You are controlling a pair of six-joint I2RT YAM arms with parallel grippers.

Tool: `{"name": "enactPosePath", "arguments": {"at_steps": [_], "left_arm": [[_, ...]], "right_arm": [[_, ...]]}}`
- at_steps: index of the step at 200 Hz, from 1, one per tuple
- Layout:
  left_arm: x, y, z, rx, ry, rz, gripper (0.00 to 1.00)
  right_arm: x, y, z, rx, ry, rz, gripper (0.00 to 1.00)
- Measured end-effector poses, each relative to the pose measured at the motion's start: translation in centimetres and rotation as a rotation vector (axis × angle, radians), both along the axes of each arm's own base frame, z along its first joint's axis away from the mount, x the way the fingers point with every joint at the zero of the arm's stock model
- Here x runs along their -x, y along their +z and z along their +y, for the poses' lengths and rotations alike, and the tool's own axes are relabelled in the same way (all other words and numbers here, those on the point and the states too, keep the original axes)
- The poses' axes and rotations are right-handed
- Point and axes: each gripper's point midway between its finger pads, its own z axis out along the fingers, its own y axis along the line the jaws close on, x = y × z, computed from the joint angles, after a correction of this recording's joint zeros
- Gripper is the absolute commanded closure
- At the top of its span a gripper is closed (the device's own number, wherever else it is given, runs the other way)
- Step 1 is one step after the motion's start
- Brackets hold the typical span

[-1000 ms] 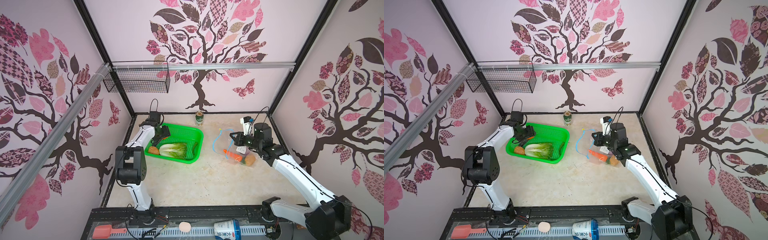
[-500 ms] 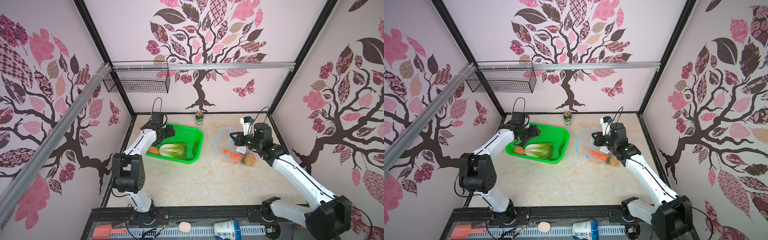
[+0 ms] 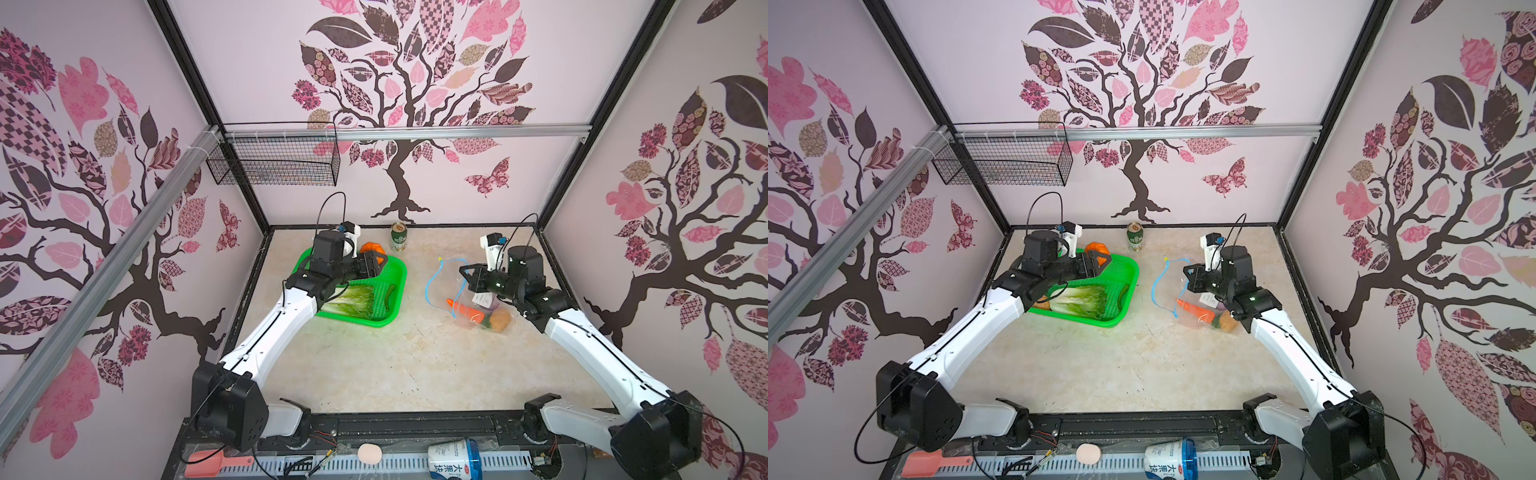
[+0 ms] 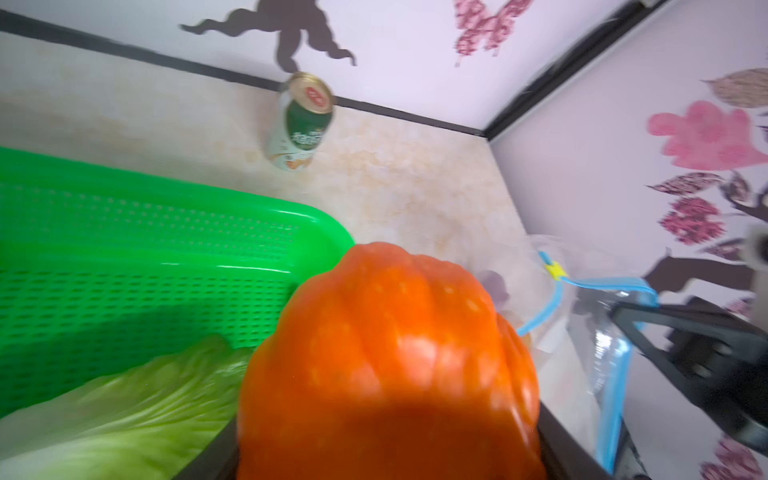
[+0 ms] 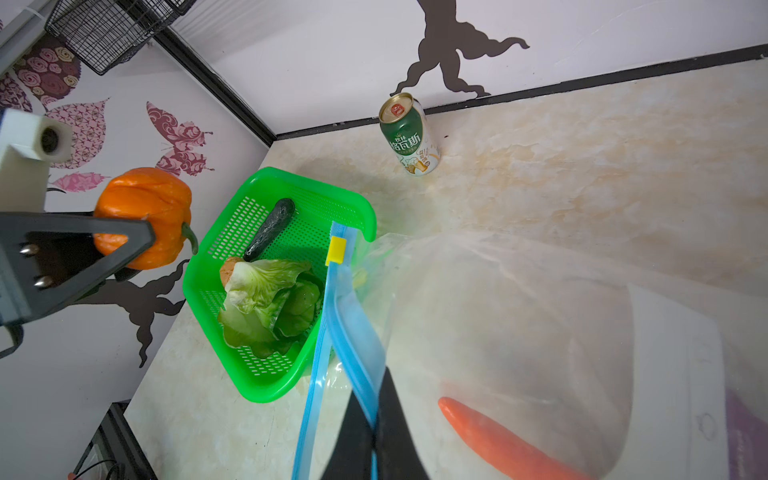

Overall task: Place the food in the zip-top bag and seal the zipper
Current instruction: 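Carry the pumpkin over the open bag with the left gripper and release it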

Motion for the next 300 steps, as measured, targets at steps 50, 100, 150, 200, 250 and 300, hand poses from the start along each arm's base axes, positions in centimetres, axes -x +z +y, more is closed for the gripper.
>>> {"name": "enactPosePath", "arguments": {"at_steps": [50,100,150,200,250,300], "left_arm": [[3.0,3.6,-7.8,0.142,-0.234,-0.091,0.49],[4.7,0.2,-14.5,0.174,-0.39,-0.008,0.5],[6.5,-2.9,-17.3,0.154,-0.459,0.072,0.51],[5.0,-5.9,-17.7,0.099,-0.408,0.135,0.51],[3.9,-6.7,-18.5,0.016,-0.356,0.163,0.43],[4.5,-7.3,-18.7,-0.015,-0.361,0.2,0.27]], "right_arm": [[0.1,-0.3,0.0,-0.001,0.004,0.004,1.0],[0.0,-0.2,0.1,-0.002,0.003,-0.002,1.0],[0.0,-0.2,0.1,-0.003,0.004,-0.002,1.0],[0.1,-0.1,0.1,-0.005,0.005,-0.006,1.0],[0.3,0.5,0.2,-0.014,0.014,-0.023,1.0],[0.4,0.5,0.3,-0.017,0.022,-0.02,1.0]]}}
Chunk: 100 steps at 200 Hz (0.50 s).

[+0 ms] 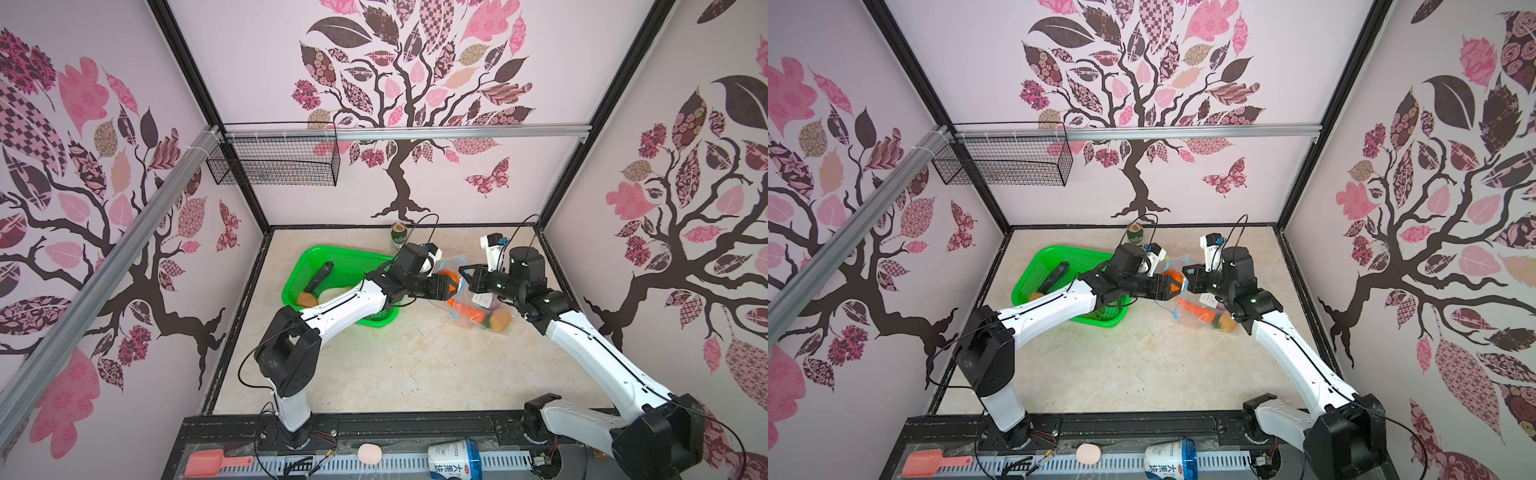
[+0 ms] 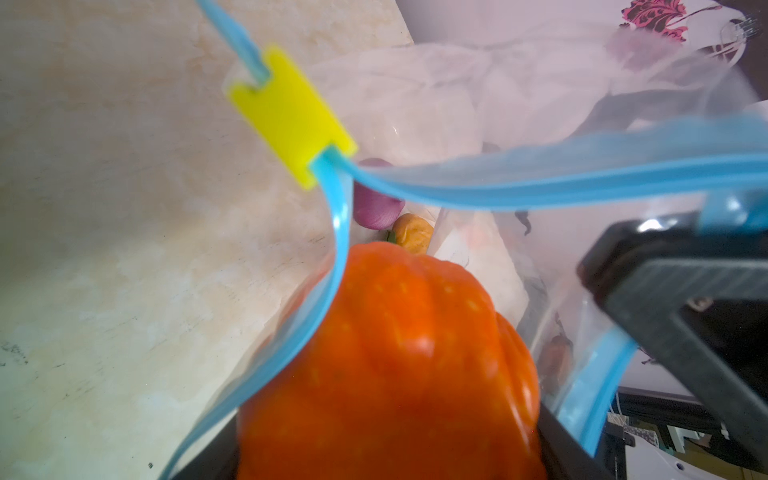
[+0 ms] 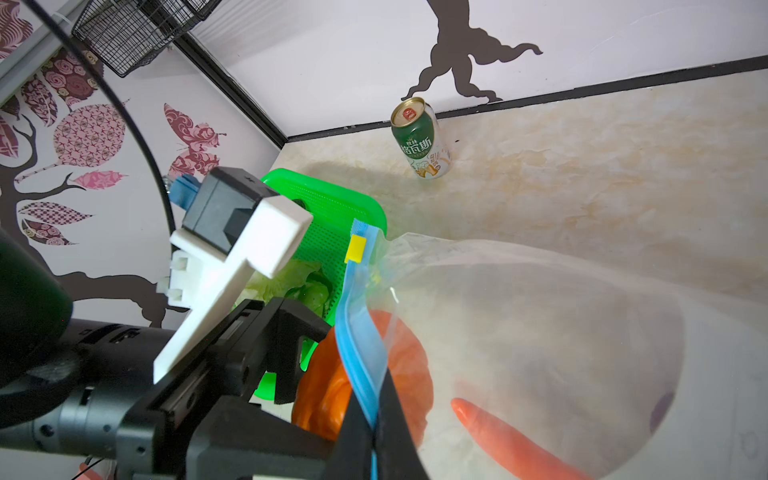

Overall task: Place the food in the zip-top bag and seal the zipper
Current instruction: 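Carry the pumpkin over the open bag with the left gripper and release it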

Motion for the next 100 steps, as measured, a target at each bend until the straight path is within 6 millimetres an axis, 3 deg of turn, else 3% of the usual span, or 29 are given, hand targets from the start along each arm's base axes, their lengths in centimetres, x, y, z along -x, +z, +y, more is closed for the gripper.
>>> {"name": "enactPosePath", "arguments": {"at_steps": [51,100], "left_arm": [[0.2,-0.4,0.5,-0.026,0.01,0.014,0.18],[0.4,0.9,1.2,-0.027,0.023,-0.007,0.11]], "right_arm": [[0.0,0.0,0.0,0.0,0.001,0.001,1.0],[0.0,0.0,0.0,-0.001,0.001,0.0,1.0]]}}
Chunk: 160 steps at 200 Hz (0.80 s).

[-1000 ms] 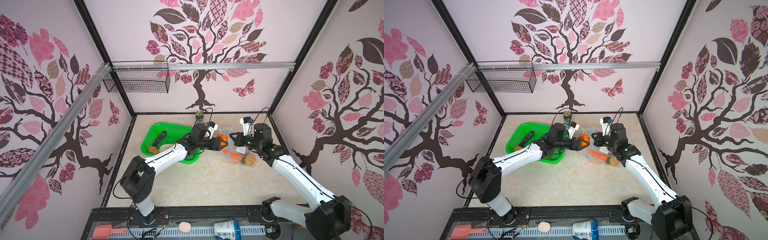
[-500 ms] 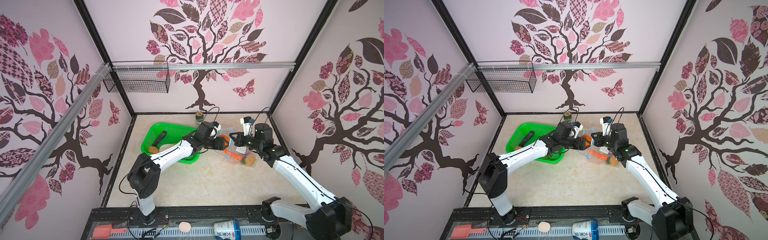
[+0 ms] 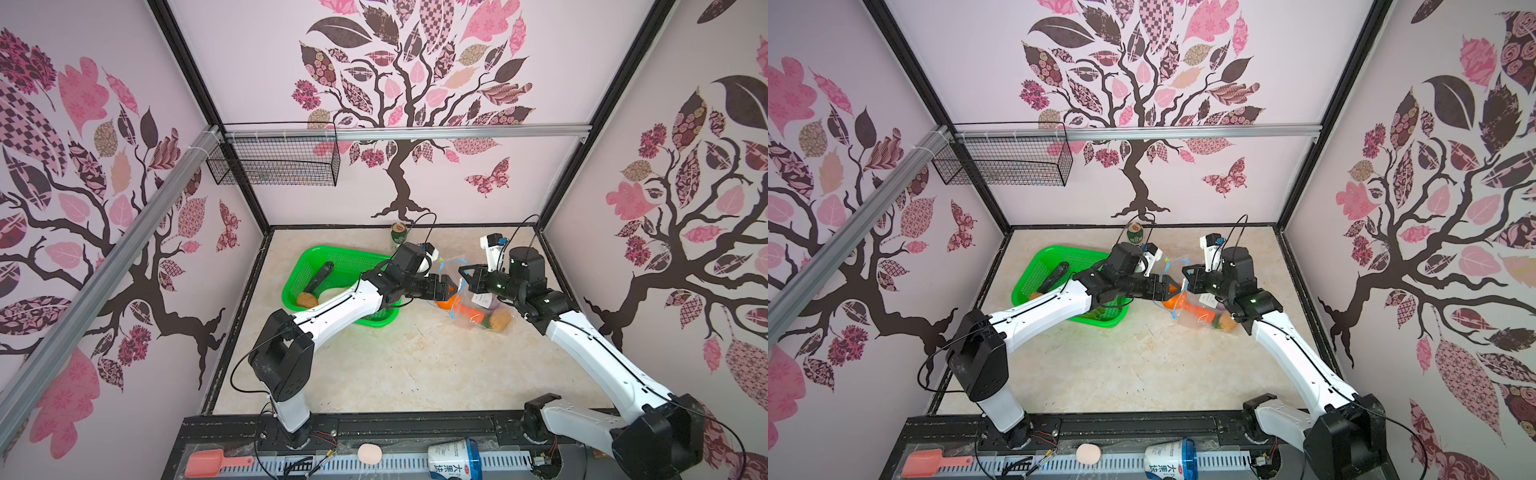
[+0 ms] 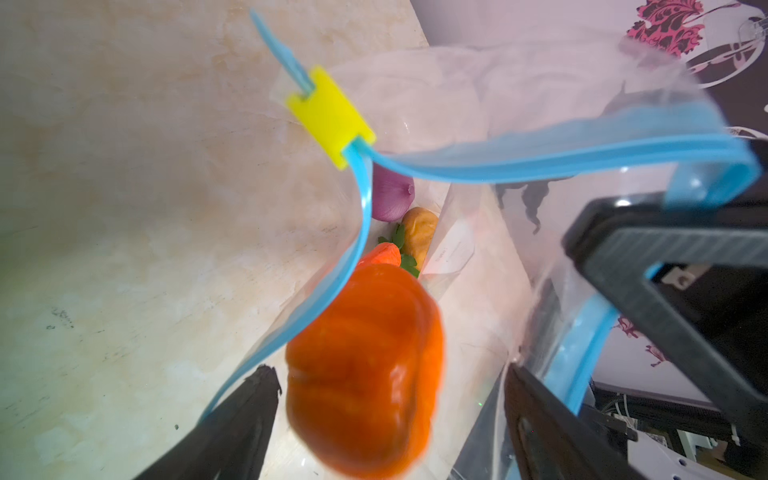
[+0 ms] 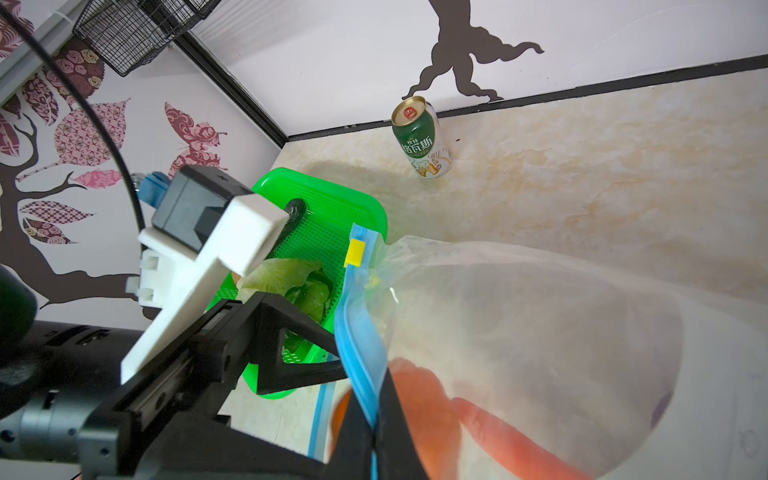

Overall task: Place the food in the zip-top bag and seal the zipper
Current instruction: 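Carry the pumpkin over the open bag with the left gripper and release it, then return the left gripper to the basket and grasp the dark cucumber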

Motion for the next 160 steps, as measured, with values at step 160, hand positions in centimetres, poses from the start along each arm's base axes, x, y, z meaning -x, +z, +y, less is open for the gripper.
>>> {"name": "enactPosePath", "arguments": {"at_steps": [160], "left_arm": [[-5.8,10.0,12.8,0.065,0.294,-0.259,0.13]], "right_arm": [[0.1,0.2,-0.1,-0.001,-0.001,-0.005,1.0]]}}
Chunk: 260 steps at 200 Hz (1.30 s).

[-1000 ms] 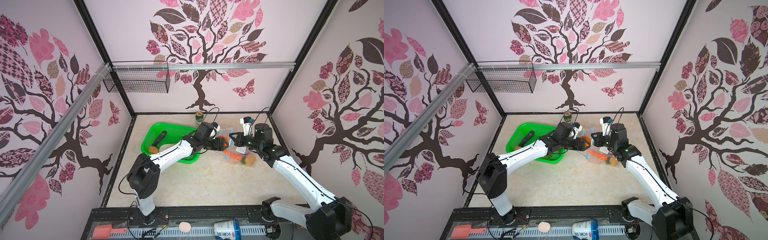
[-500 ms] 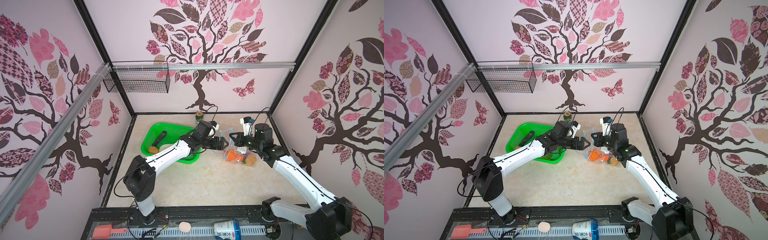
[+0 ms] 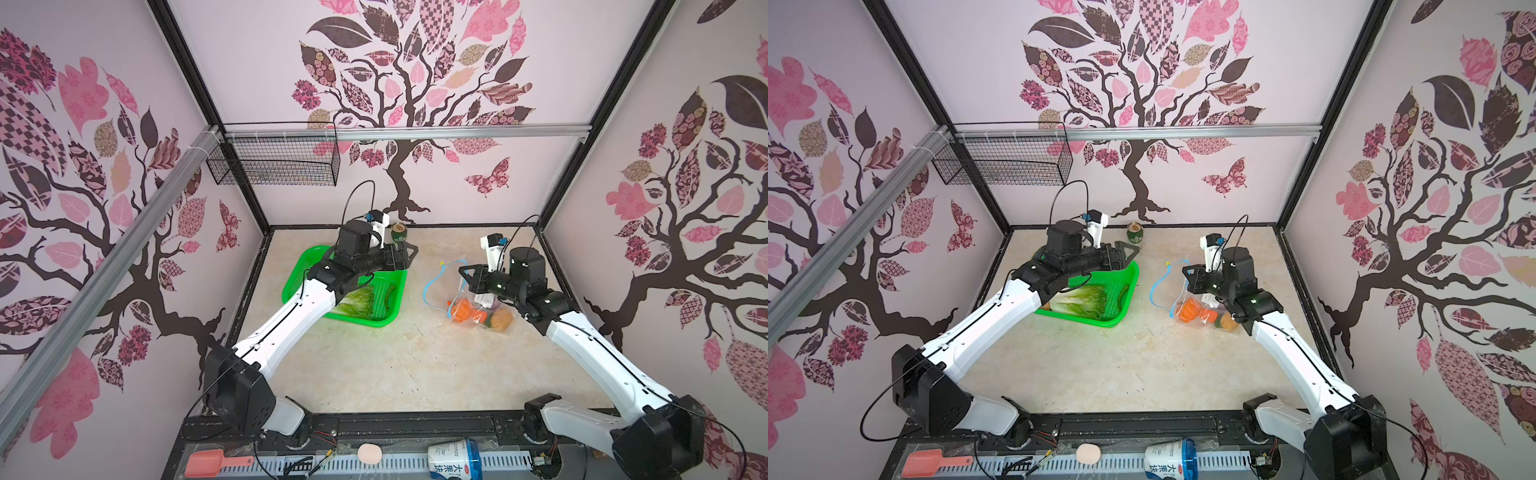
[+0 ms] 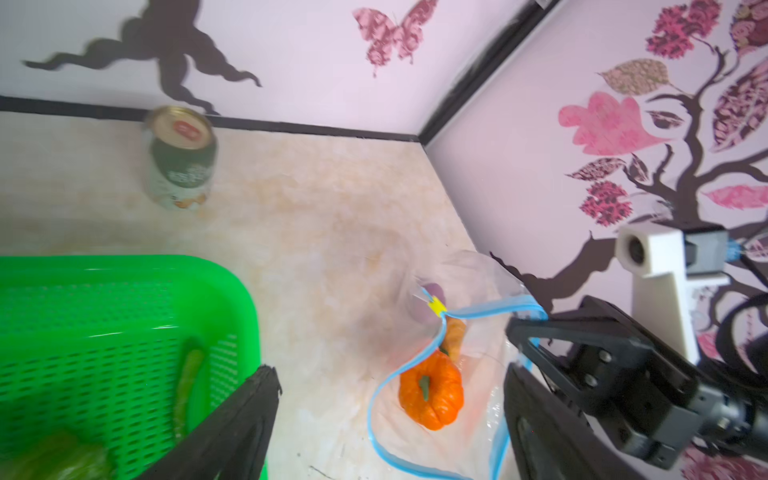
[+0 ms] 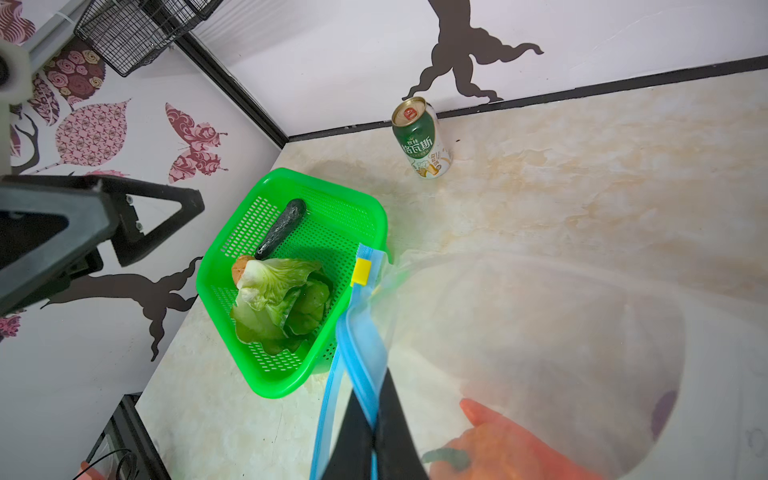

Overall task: Place the food in the zip-top bag and seal the zipper
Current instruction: 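Return the left gripper to the basket and grasp the dark cucumber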

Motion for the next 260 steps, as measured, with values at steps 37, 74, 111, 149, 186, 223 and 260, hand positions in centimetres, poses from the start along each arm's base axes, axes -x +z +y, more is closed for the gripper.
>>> {"name": "enactPosePath", "arguments": {"at_steps": [37,74,111,149,186,223,260], "left_arm": [[-2.8,-1.9,7.0,-0.138,0.139,0.005,0.14],[-4.9,-4.2,14.5,-0.299,0.242,0.015,0.14],[-7.3,-8.3,20.4,-0.424,0.324,0.087,0.15],[-9.3,-12.6,23.1,-0.561,0.346,0.17,0.16],[-10.3,-15.5,24.0,-0.645,0.332,0.22,0.2],[-10.5,-17.8,24.7,-0.679,0.328,0.267,0.22],[-10.6,-20.3,25.8,-0.688,0.333,0.324,0.24]], "right_arm": [[0.2,0.5,-0.1,-0.004,0.0,-0.013,1.0],[0.3,0.6,-0.1,-0.006,0.001,-0.016,1.0],[0.3,0.4,0.0,-0.011,0.006,-0.016,1.0],[0.3,0.5,0.1,-0.014,0.006,-0.02,1.0],[0.3,0.6,0.1,-0.015,0.006,-0.022,1.0],[0.3,0.6,0.1,-0.017,0.005,-0.021,1.0],[0.2,0.6,0.1,-0.017,0.005,-0.021,1.0]]}}
